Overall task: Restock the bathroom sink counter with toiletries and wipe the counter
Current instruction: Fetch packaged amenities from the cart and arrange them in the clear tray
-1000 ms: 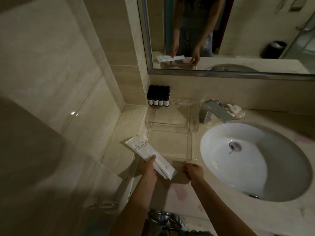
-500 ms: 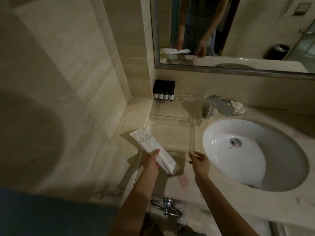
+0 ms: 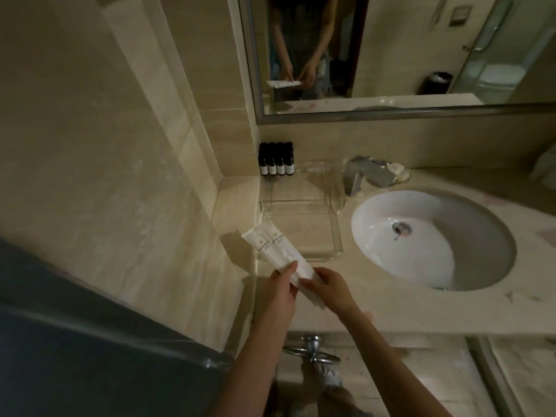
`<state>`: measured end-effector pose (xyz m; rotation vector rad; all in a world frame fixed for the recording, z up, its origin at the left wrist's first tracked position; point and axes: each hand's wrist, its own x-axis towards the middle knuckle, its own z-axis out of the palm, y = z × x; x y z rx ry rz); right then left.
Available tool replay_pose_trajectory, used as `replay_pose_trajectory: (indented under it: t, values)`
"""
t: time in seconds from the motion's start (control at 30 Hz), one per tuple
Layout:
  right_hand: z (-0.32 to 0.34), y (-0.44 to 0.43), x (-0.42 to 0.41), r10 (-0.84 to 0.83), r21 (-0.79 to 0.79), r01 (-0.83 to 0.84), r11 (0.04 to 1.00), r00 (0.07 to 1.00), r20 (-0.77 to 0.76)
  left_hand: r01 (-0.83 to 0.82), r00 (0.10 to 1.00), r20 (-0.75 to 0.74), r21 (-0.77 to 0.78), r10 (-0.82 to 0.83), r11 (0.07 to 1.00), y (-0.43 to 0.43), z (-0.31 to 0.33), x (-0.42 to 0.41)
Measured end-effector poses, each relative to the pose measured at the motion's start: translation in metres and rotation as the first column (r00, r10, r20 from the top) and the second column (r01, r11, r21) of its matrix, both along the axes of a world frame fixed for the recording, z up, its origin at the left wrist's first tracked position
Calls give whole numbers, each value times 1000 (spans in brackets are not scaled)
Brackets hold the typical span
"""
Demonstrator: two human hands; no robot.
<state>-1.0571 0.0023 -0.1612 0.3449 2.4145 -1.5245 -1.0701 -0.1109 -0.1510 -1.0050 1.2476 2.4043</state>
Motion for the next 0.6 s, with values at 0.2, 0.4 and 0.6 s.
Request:
replay_pose_trajectory:
  t: [0.2, 0.4, 0.6]
  values:
    - [3, 11, -28, -9, 17, 8, 1000, 1000, 23, 35, 999, 30, -22, -34, 999, 1, -3, -23]
    - [6, 30, -94, 176, 67, -180, 981, 982, 67, -58, 997, 47, 12, 57, 998, 8, -6, -60]
    - [0, 54, -163, 239, 188, -247, 951, 969, 63, -179, 971, 161, -4, 177, 984, 21, -9, -105]
